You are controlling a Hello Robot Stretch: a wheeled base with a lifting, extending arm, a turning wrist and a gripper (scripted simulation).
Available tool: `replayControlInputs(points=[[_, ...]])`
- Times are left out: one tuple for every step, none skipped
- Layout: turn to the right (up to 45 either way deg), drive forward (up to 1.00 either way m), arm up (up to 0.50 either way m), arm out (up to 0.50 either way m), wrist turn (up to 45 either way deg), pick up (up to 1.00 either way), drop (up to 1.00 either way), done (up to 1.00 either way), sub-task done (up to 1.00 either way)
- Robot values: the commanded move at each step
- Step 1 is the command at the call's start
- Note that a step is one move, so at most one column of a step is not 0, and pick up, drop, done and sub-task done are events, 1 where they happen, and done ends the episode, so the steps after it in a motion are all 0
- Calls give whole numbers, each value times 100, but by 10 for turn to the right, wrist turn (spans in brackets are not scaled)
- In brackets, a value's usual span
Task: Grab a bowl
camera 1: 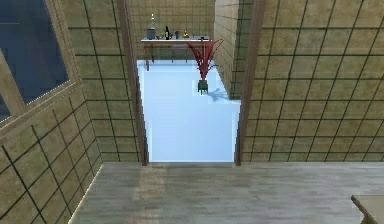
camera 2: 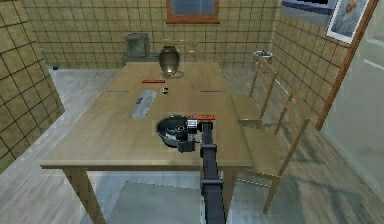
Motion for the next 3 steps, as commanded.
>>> replayControlInputs(points=[[0,0,0,0,0,100,0,0,0],[0,0,10,0,0,0,0,0,0],[0,0,0,0,0,0,0,100,0]])
